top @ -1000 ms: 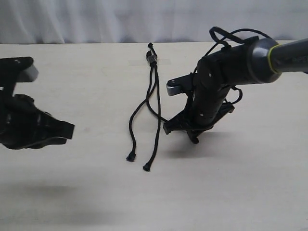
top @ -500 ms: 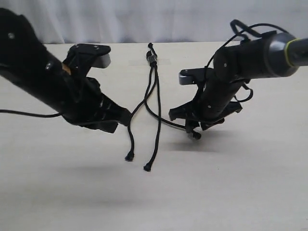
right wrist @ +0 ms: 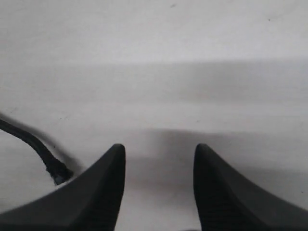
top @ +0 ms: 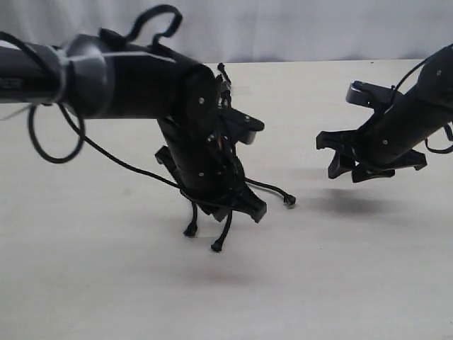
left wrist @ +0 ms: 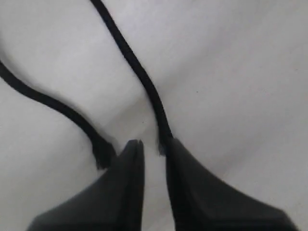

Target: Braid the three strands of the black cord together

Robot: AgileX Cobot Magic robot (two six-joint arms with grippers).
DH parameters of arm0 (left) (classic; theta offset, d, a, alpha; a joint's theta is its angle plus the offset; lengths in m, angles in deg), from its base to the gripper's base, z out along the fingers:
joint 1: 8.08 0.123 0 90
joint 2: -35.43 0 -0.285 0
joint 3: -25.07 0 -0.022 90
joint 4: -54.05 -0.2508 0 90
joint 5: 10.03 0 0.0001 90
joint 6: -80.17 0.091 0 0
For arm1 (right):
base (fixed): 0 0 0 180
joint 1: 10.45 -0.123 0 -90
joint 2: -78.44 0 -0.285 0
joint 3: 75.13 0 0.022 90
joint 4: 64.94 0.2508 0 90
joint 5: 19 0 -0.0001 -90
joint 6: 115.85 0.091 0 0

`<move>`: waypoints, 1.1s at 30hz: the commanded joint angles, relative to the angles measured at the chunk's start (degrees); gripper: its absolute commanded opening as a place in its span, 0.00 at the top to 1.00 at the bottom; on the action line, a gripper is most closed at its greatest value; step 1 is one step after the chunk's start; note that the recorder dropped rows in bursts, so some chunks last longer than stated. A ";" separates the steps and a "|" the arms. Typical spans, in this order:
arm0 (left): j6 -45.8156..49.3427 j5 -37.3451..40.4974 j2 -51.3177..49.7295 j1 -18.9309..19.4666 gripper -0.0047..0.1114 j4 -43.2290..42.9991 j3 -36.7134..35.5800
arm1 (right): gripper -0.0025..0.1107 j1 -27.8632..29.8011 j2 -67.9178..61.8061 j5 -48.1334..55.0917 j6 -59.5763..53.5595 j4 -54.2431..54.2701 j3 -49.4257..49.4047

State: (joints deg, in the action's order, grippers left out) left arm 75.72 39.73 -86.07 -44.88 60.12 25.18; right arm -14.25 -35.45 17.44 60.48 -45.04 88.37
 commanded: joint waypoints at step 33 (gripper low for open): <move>-0.61 -2.62 -5.35 13.10 0.96 -4.77 2.68 | 0.59 -21.40 7.78 -18.48 -9.03 9.64 -11.35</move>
State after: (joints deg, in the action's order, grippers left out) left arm 75.08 38.98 -90.27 -31.96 54.51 28.95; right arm -32.68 -28.22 1.30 51.23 -35.61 77.41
